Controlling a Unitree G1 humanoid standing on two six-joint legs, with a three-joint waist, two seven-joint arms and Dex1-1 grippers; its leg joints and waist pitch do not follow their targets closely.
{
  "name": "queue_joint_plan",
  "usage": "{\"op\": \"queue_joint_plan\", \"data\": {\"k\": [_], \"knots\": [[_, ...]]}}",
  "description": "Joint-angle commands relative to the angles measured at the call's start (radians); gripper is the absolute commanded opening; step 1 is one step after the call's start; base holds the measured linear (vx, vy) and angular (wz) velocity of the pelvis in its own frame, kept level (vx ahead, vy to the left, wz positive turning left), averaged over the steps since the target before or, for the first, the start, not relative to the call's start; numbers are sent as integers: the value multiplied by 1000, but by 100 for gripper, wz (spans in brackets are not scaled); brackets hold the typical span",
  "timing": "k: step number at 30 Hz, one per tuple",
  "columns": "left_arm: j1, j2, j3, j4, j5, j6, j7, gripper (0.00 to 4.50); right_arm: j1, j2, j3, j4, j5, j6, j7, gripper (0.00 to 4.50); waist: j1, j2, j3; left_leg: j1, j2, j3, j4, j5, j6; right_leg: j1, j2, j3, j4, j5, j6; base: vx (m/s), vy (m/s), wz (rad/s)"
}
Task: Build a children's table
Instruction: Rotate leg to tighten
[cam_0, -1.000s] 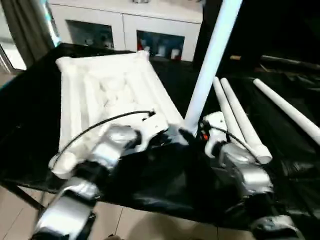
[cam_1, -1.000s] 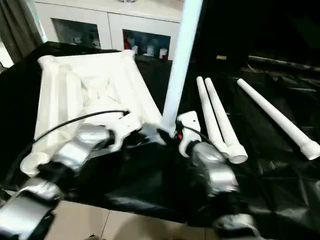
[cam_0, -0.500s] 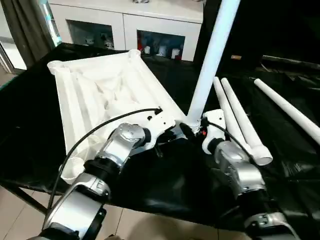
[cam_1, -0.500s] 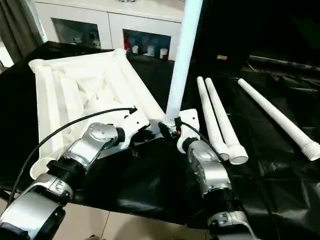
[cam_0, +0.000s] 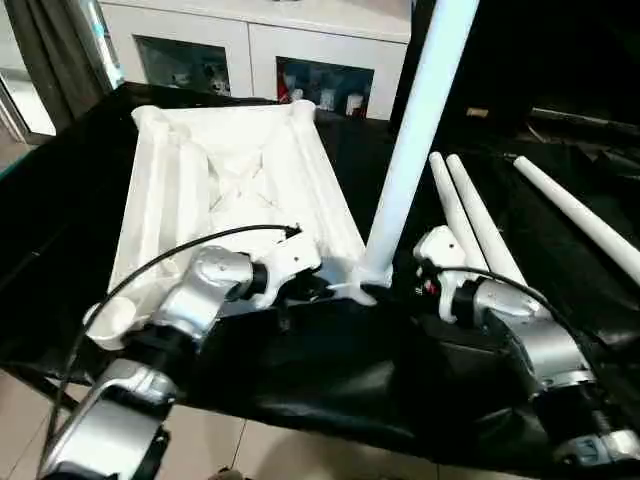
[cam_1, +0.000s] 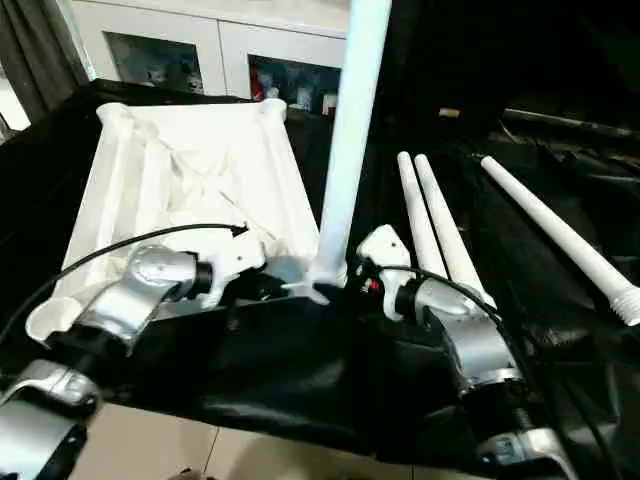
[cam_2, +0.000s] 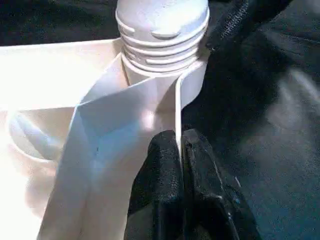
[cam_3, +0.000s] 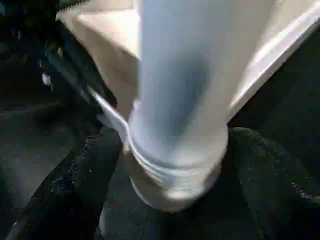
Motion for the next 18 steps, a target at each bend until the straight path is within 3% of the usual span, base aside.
{"op": "queue_joint_plan", "data": {"k": [1, 12, 18], "knots": [[29, -1, -31, -10, -20, -5, -49, 0, -1, -15, 5, -22, 10, 3, 20, 378, 1, -3, -43, 8, 22, -3, -66, -233, 47, 41, -35, 30, -74, -144, -222, 0, 0, 0], [45, 17, -19, -39, -38, 14, -92, 0, -3, -6, -3, -31, 55, 22, 90, 284, 2, -3, -45, 9, 23, -1, -63, -209, 55, 43, -36, 30, -68, -104, -236, 0, 0, 0], [50, 21, -21, -48, -38, 20, -99, 0, 10, -7, 2, -38, 68, 22, 109, 273, 3, -3, -45, 10, 23, -1, -63, -207, 53, 44, -36, 30, -68, -106, -236, 0, 0, 0]]}}
